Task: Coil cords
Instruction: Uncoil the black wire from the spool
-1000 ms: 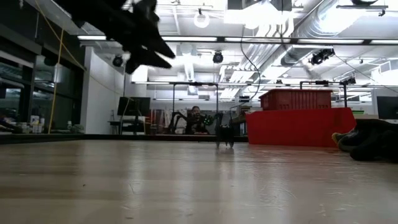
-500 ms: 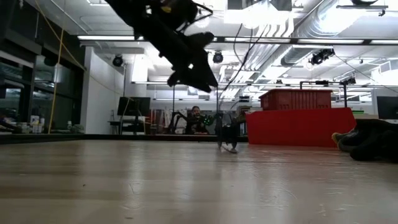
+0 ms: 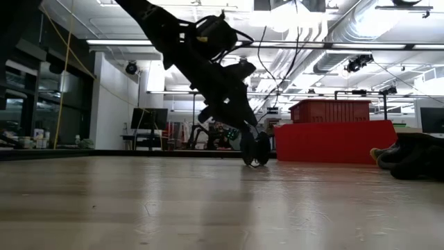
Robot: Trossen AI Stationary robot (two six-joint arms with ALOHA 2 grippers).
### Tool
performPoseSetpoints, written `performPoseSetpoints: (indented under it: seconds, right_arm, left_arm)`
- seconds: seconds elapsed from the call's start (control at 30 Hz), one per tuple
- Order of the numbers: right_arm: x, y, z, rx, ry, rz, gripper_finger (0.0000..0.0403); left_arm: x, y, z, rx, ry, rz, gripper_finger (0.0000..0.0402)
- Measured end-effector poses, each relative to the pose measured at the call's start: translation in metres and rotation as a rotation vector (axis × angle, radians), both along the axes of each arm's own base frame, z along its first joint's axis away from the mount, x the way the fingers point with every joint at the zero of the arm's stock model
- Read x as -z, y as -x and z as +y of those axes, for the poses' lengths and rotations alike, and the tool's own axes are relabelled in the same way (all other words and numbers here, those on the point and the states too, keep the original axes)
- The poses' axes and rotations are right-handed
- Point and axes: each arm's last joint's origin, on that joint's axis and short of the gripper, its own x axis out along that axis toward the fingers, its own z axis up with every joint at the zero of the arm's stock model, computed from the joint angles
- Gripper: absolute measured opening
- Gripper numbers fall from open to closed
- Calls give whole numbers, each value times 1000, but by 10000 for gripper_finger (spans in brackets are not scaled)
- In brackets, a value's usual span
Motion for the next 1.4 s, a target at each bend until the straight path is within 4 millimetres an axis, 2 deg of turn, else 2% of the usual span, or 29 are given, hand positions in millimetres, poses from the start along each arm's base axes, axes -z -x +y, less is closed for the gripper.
performPoseSetpoints:
  seconds: [0.23,0.5,0.67,0.8,0.97,1.17,1.27,1.4]
  right_arm:
    - [0,0,0,-4,2,5,0]
    - [1,-1,0,-4,1,15,0]
    - [1,-1,0,-2,5,16,0]
    - [1,-1,0,-1,7,17,0]
    - [2,-1,0,0,7,19,0]
    - [2,-1,0,-1,7,23,0]
    - [2,-1,0,-1,7,29,0]
    - [3,-1,0,-1,7,32,0]
  left_arm:
    - [-1,0,1,-16,-15,-5,134]
    - [-12,-9,0,32,-81,-144,134]
    - [-7,-5,3,-24,-130,-72,134]
    - [-8,-5,8,-44,-149,-82,134]
    - [-3,-8,12,28,-81,-116,134]
    - [6,-10,13,26,-74,-99,131]
    - [7,-10,13,35,-75,-102,106]
    - [7,-9,12,45,-28,-93,19]
